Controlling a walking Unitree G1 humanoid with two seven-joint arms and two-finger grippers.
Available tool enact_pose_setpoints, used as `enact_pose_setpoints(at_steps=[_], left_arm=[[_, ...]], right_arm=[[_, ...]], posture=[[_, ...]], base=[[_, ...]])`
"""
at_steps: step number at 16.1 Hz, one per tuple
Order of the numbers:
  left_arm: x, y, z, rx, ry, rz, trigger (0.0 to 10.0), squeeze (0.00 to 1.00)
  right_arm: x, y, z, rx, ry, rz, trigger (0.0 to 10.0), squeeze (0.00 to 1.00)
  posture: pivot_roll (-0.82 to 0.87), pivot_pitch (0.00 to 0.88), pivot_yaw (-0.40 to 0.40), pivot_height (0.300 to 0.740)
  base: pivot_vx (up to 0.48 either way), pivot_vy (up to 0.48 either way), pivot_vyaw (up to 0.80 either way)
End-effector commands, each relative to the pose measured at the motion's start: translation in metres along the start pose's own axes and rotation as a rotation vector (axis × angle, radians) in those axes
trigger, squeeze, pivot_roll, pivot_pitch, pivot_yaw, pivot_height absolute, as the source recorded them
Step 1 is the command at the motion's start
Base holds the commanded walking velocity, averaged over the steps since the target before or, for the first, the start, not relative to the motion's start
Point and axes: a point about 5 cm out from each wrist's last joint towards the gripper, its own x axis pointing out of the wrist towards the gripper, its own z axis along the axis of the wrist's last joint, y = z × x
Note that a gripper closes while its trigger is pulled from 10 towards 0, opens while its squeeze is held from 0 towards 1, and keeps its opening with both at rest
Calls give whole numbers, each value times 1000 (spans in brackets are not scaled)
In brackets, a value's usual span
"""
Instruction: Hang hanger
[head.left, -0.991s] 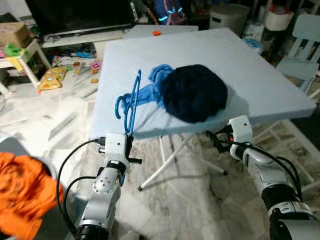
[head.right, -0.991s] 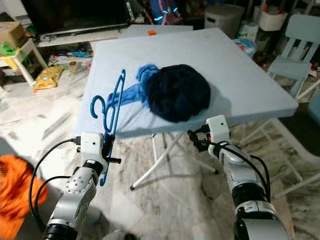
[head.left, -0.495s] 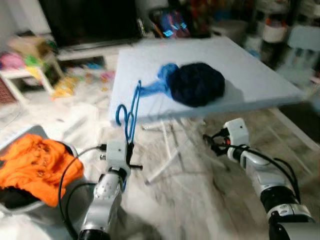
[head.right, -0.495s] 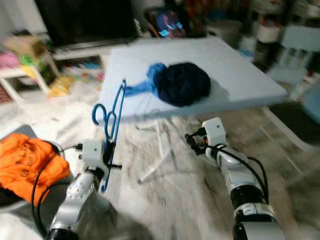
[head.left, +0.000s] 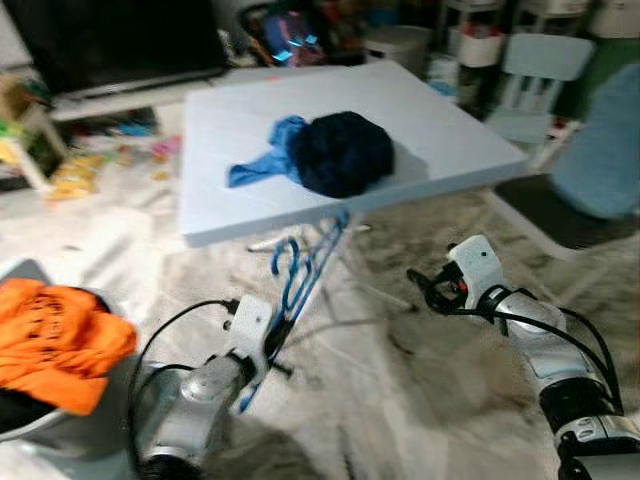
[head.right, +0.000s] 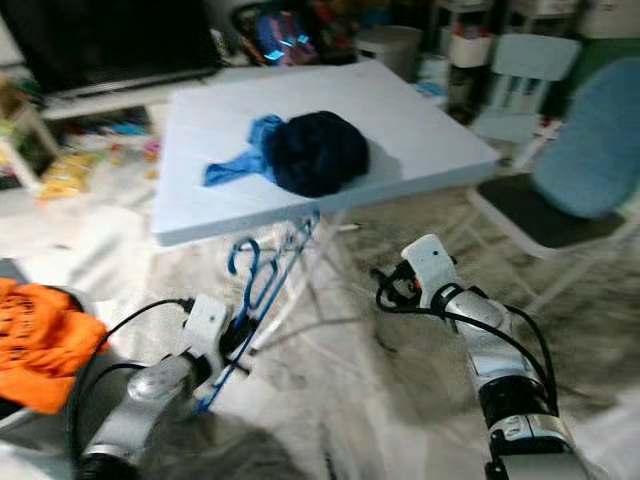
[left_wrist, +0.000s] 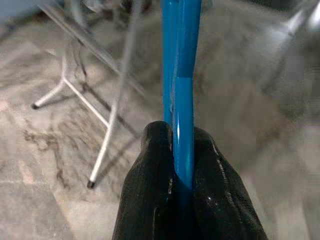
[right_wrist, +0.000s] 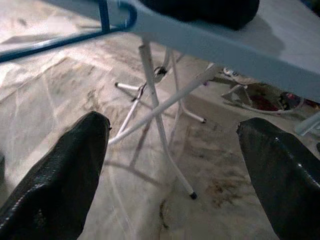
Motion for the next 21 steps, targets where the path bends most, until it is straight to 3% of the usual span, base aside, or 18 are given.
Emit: enact_pose_setpoints(at_steps=[1, 3, 5, 7, 10, 14, 15, 17, 18, 19, 21], left_arm=[[-2, -5, -4, 53, 31, -88, 10000, 0], [-9, -6, -16, 146, 92, -195, 10000, 0], [-15, -10, -24, 211, 131, -314, 10000, 0], [-19, -16, -28, 260, 152, -398, 10000, 0], [-19, -19, -28, 281, 142, -430, 10000, 0], [-17, -23, -28, 313, 134, -470, 10000, 0], [-14, -29, -27, 342, 130, -509, 10000, 0], [-11, -30, -28, 371, 131, -514, 10000, 0], [-10, -29, -28, 375, 131, -511, 10000, 0], [-10, -29, -29, 379, 132, -517, 10000, 0], [-9, -30, -31, 407, 144, -537, 10000, 0]], right_arm=[[-1, 5, 6, -123, -15, 98, 10000, 0], [-13, 17, 0, -241, 33, 371, 10000, 0], [-23, 18, -7, -310, 112, 526, 10000, 0], [-26, 18, -6, -331, 135, 613, 10000, 0], [-24, 24, -3, -341, 134, 669, 10000, 0], [-16, 41, 0, -341, 124, 751, 10000, 0], [-7, 52, 3, -364, 122, 807, 10000, 0], [-1, 59, 6, -426, 136, 849, 10000, 0], [3, 59, 7, -479, 155, 846, 4471, 0], [6, 59, 9, -511, 167, 839, 0, 0], [13, 64, 10, -586, 197, 855, 0, 0]], posture=[[-88, 0, 69, 740], [-88, 0, 69, 740], [-88, 0, 69, 740], [-89, 0, 76, 740], [-89, 0, 76, 740], [-90, 0, 75, 740], [-90, 0, 75, 740], [-90, 0, 75, 740], [-90, 0, 75, 740], [-90, 0, 75, 740], [-94, 0, 64, 740]], base=[[0, 0, 0], [0, 0, 0], [0, 0, 0], [0, 0, 0], [0, 0, 0], [0, 0, 0], [0, 0, 0], [0, 0, 0], [0, 0, 0], [0, 0, 0], [0, 0, 0]])
